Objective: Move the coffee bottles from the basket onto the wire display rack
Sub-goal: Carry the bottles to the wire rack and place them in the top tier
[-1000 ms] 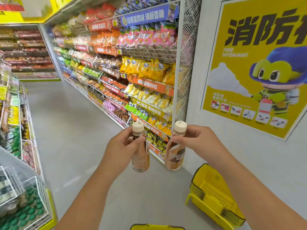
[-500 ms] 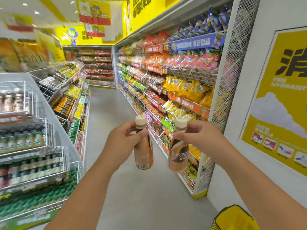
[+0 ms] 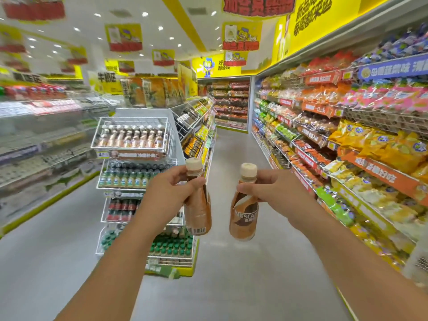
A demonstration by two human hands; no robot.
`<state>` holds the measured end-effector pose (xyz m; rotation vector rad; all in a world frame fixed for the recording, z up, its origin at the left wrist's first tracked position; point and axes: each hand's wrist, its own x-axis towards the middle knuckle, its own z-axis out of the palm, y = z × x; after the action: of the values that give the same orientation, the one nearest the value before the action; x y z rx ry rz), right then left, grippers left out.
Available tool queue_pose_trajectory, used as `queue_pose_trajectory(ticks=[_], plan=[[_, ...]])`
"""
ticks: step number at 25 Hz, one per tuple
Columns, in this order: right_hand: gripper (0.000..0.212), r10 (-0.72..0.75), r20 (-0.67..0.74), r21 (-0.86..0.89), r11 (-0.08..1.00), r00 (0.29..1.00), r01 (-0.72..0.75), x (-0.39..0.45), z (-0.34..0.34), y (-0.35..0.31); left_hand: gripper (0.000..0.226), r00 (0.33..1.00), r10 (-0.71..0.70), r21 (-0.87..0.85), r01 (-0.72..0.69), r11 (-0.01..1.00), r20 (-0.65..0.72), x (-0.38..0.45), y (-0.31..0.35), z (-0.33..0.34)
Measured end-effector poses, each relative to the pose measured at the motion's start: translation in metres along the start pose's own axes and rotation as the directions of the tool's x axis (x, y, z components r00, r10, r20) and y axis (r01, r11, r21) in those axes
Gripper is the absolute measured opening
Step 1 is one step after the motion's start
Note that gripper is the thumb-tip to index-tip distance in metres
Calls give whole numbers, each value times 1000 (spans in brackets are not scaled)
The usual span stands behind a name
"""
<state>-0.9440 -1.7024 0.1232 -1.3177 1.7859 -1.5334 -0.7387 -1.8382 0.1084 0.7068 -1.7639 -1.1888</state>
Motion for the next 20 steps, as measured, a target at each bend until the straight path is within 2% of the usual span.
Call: queue_pose_trajectory(ticks=[4, 9, 14, 20], plan=[[12, -41, 68, 66, 997, 997, 37, 54, 97, -16, 20, 996, -20, 73, 26, 997, -89, 29, -25, -100], [10, -42, 96, 97, 995, 995, 32, 117, 192, -30, 20, 991, -36, 188, 60, 980, -130, 73, -53, -199], [12, -29, 131, 86, 996, 991, 18, 177, 259, -28, 18, 986, -37, 189, 68, 980, -162, 122, -82, -258], [8, -20, 176, 66, 998, 984, 8, 274, 311, -4, 16, 980, -37, 193, 76, 978, -196, 204, -134, -287]])
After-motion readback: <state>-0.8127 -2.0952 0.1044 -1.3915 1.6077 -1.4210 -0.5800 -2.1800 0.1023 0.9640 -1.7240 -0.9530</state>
